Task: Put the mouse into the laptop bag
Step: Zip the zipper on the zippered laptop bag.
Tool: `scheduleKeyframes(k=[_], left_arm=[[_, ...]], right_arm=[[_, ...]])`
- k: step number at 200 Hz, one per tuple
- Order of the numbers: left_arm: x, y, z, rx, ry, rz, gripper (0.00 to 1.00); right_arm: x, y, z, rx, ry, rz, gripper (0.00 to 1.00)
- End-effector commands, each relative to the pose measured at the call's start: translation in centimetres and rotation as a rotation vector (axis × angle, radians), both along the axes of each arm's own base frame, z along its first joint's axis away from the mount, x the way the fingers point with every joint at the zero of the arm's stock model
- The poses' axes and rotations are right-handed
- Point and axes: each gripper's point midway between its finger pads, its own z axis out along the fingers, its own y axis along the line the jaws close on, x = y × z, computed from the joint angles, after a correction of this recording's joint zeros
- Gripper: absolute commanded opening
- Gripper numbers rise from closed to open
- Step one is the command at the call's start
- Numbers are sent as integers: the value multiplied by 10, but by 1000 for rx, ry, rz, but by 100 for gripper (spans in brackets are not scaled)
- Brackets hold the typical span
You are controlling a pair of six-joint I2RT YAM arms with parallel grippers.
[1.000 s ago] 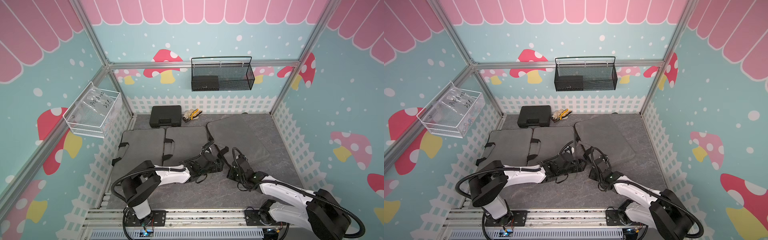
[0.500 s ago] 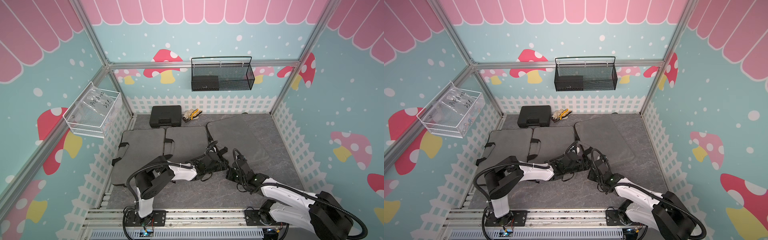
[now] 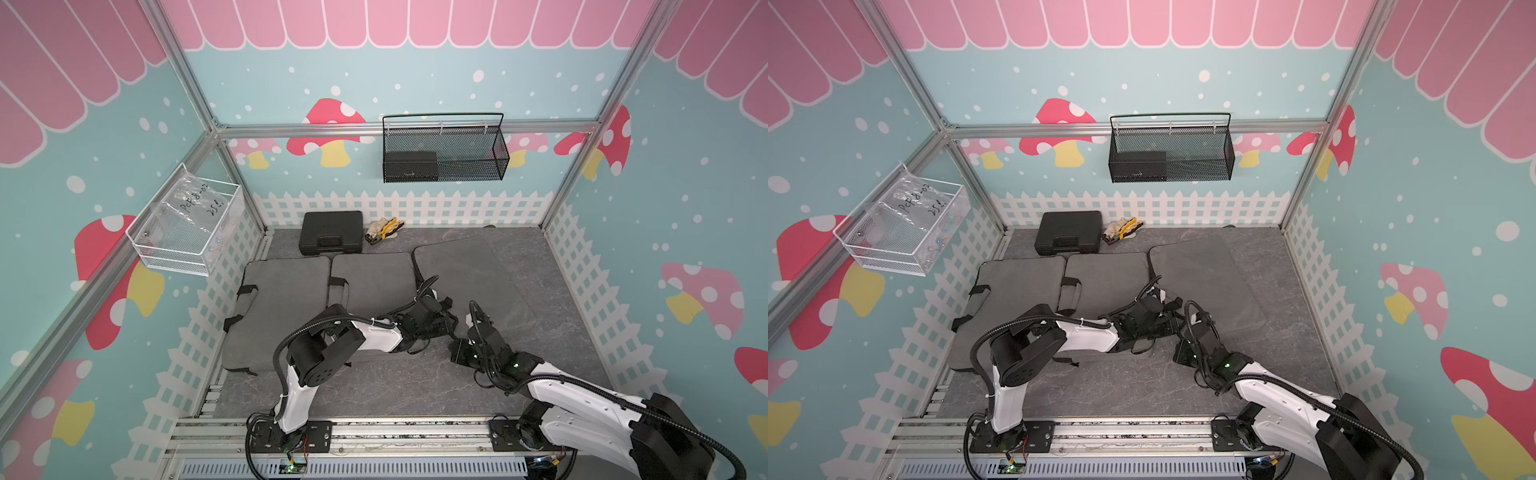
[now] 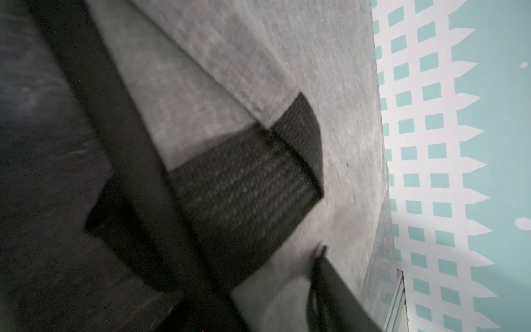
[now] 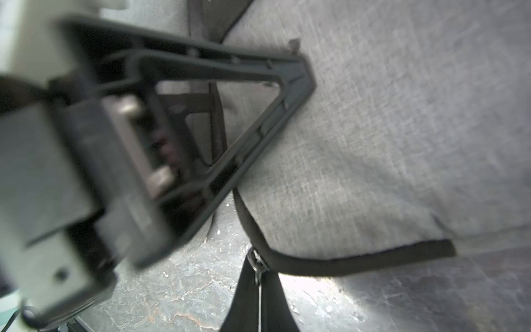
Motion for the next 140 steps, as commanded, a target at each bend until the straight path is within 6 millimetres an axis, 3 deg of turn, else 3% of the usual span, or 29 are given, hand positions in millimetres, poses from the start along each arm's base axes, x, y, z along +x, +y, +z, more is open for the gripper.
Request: scheduleKeyframes(k=[1, 39, 79, 120, 140], left_arm=[[11, -5, -7, -5, 15, 7, 19], [13, 3, -10, 32, 2, 14, 0], [13, 11, -12, 46, -21, 19, 0], [11, 14, -12, 48, -24, 10, 0], [11, 19, -7, 51, -35, 20, 0]], right_arm=[[-3, 7, 7, 44, -24, 27, 0], [-21, -11, -16, -22, 42, 18, 0], [-44, -48, -42, -144, 132, -48, 0], [-41, -55, -33, -169, 107, -78, 0], [-39, -74, -29, -269, 141, -160, 0]])
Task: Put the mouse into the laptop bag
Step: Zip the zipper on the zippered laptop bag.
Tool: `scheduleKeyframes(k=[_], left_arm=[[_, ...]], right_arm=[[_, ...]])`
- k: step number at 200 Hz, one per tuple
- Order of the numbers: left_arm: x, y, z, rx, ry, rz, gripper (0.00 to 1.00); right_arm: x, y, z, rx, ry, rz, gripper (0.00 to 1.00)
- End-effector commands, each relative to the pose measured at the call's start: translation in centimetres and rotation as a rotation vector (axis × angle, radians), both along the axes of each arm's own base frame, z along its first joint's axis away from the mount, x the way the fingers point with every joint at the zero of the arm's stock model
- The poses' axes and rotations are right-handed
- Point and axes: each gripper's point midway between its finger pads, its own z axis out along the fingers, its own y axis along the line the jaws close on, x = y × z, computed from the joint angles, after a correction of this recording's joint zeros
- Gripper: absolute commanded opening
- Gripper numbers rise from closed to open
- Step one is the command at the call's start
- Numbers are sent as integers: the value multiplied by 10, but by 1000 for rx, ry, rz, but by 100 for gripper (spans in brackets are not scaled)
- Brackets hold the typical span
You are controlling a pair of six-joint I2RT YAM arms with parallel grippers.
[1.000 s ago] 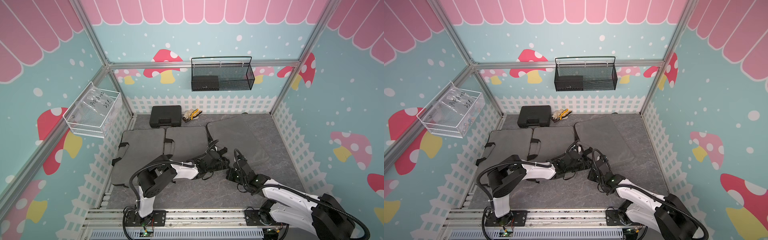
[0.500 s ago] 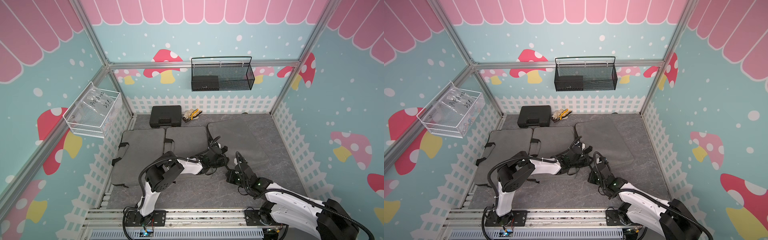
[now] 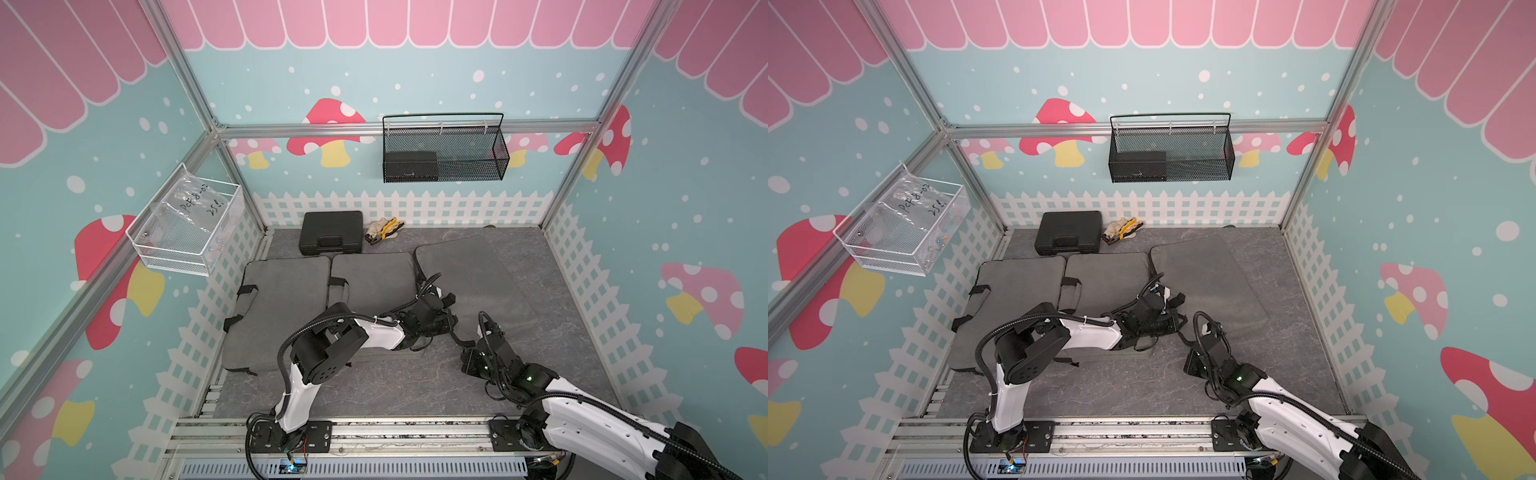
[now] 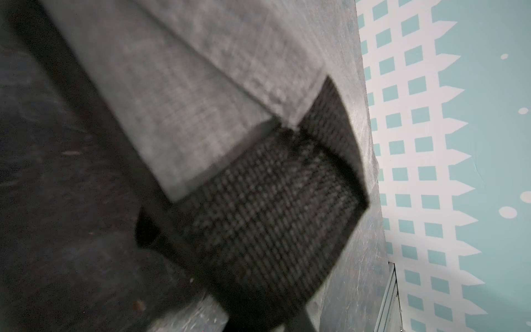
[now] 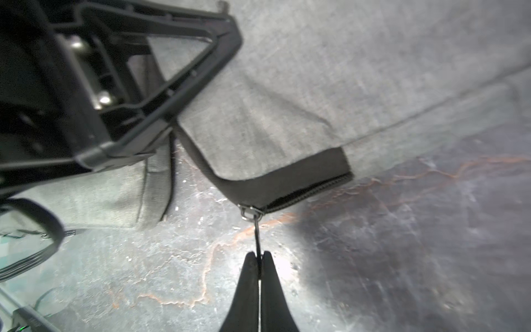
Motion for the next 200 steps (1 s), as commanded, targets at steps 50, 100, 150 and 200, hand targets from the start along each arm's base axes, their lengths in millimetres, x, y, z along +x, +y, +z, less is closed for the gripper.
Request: scheduleKeyframes(k=[50, 100, 150, 200], left_arm=[[14, 31, 0, 59, -33, 54, 0], [11, 32, 2, 51, -22, 47, 33], [-25, 37, -7, 30, 33, 24, 70], [-48, 3, -29, 1, 93, -65, 69]], right_arm=[[-10, -40, -12, -231, 139, -142, 0], [5, -9, 2, -105, 36, -28, 0], [26, 11, 17, -65, -28, -4, 0], [34, 17, 21, -53, -47, -9, 0]])
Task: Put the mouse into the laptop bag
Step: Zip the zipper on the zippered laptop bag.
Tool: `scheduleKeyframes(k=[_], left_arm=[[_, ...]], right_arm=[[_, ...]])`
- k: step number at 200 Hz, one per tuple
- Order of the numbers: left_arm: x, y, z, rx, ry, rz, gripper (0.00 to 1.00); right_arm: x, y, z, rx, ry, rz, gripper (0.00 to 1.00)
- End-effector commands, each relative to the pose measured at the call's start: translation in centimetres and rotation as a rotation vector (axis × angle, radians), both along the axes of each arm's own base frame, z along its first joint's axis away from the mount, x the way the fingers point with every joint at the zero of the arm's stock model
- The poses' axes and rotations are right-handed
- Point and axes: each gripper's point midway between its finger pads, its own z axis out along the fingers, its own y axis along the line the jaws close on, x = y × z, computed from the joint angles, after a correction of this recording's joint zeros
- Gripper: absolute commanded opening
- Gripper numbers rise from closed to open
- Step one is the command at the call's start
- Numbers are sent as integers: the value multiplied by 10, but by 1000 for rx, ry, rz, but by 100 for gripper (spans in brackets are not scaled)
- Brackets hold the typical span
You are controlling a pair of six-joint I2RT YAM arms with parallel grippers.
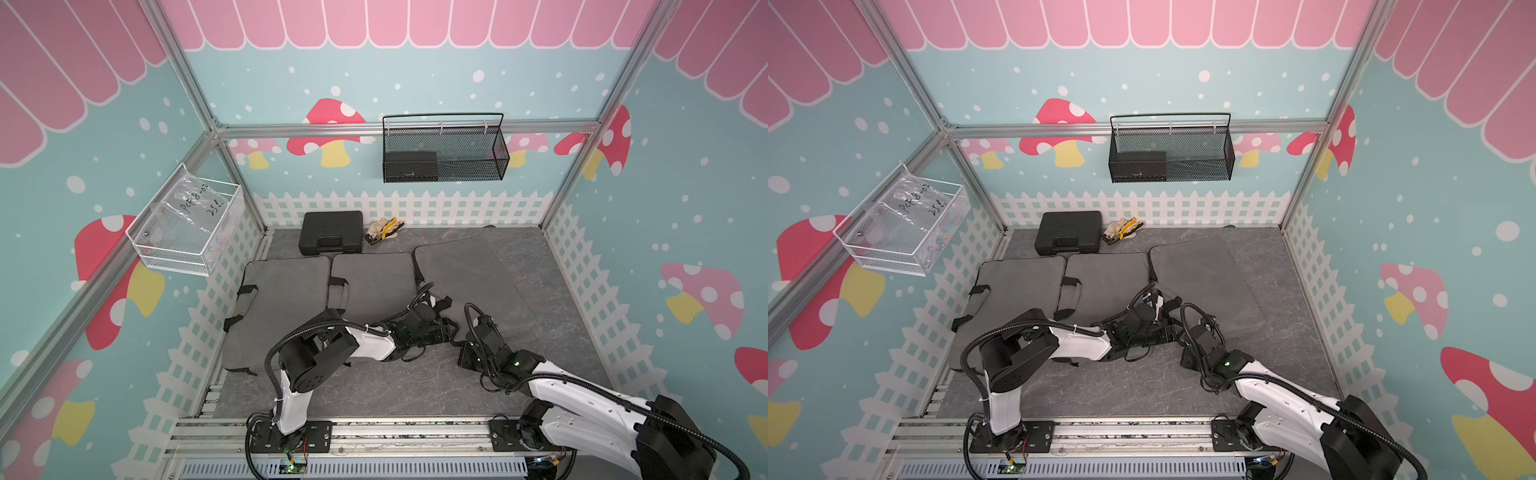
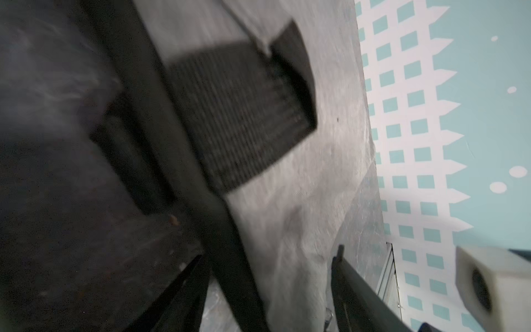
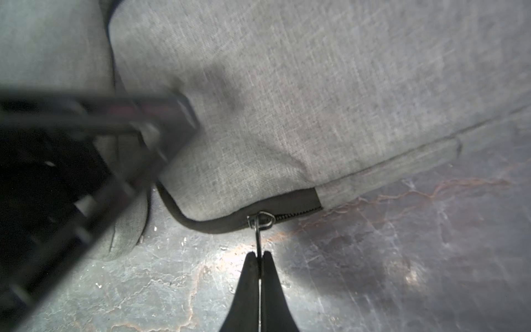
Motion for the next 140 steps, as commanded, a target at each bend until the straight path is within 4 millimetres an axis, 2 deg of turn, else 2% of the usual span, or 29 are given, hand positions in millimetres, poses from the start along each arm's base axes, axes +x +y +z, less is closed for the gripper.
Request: scheduleKeyframes(k=[1, 20, 40, 68, 110, 132, 140], left_arm=[[-7, -10, -22, 11, 68, -26, 69], [-6, -13, -22, 9, 65, -31, 63], [0, -7, -18, 26, 50, -10, 36], [10, 5, -14, 39, 42, 22, 17], [22, 14, -4, 15, 34, 40, 7], [26, 15, 5, 12, 16, 37, 6], [26, 15, 7, 16, 10, 34, 9]], right_arm=[[16, 11, 18, 46, -68, -8, 0], [15, 8, 15, 37, -66, -18, 0], [12, 1, 10, 20, -60, -33, 0], [2, -24, -6, -64, 13, -112, 0], [-3, -52, -25, -85, 79, -190, 0], [1, -53, -22, -54, 69, -182, 0], [4, -48, -17, -34, 49, -158, 0]])
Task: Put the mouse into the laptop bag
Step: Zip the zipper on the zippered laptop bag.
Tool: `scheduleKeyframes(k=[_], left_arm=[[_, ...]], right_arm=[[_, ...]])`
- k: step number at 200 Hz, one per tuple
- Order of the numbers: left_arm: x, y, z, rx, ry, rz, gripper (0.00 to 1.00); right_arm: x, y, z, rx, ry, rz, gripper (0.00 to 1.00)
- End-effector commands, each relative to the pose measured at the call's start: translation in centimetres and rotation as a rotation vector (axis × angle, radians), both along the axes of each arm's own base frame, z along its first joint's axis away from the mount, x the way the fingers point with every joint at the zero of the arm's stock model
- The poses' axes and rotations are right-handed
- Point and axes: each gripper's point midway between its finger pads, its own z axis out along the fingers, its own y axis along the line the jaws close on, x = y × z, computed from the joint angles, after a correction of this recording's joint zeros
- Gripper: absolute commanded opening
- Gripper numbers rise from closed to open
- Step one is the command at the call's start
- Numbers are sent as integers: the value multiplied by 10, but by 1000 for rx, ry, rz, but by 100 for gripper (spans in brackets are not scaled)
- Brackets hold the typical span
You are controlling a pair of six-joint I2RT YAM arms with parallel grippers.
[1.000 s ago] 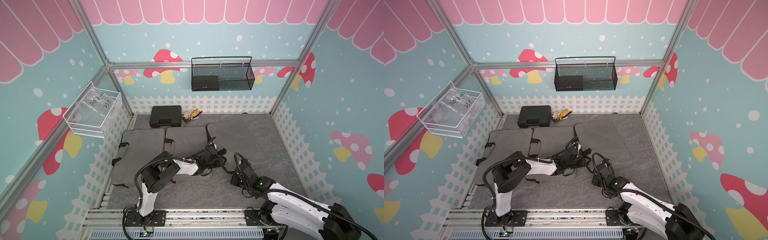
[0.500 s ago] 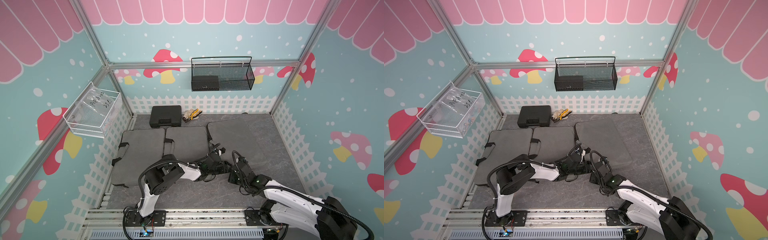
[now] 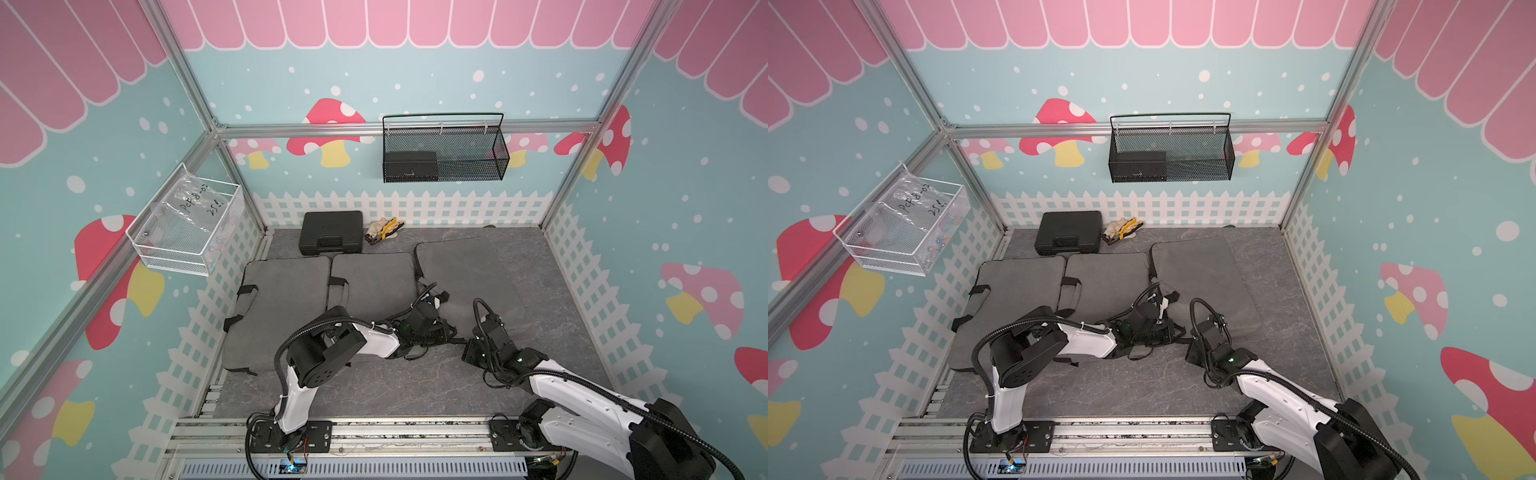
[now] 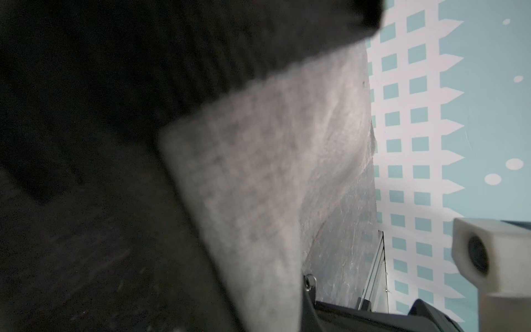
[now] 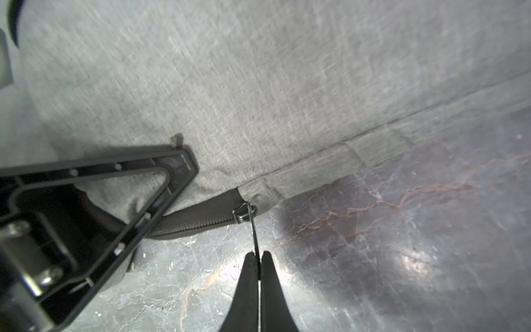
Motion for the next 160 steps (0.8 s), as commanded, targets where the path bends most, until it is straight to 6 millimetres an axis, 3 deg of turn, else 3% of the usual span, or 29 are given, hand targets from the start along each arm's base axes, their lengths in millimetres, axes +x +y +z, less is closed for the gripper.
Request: scheduleKeyframes(k=[1, 10, 27, 41, 67, 101, 116, 133, 150, 160], left_arm=[[19, 20, 11, 40, -33, 56, 10], [20, 22, 15, 49, -43, 59, 19], [24, 29, 24, 70, -66, 82, 47], [27, 42, 37, 99, -97, 111, 65], [35, 83, 76, 180, -183, 205, 80], [44, 154, 144, 276, -326, 380, 88], [50, 195, 168, 352, -379, 501, 88], [55, 245, 187, 424, -387, 665, 87], [60, 270, 204, 459, -537, 725, 79], [60, 284, 214, 483, -632, 723, 80]], right_arm=[[-4, -26, -11, -75, 15, -48, 0], [0, -18, -4, -54, -17, -6, 10], [5, -16, 8, -56, -52, 12, 53], [11, -14, 21, -51, -82, 16, 78], [25, -4, 56, -9, -170, 31, 84], [55, -21, 134, -33, -398, -95, 89], [64, -23, 164, 2, -561, -112, 92], [68, -18, 207, 16, -858, -32, 95], [69, -39, 223, -53, -1017, -130, 100], [75, -45, 227, -186, -1063, -122, 100]])
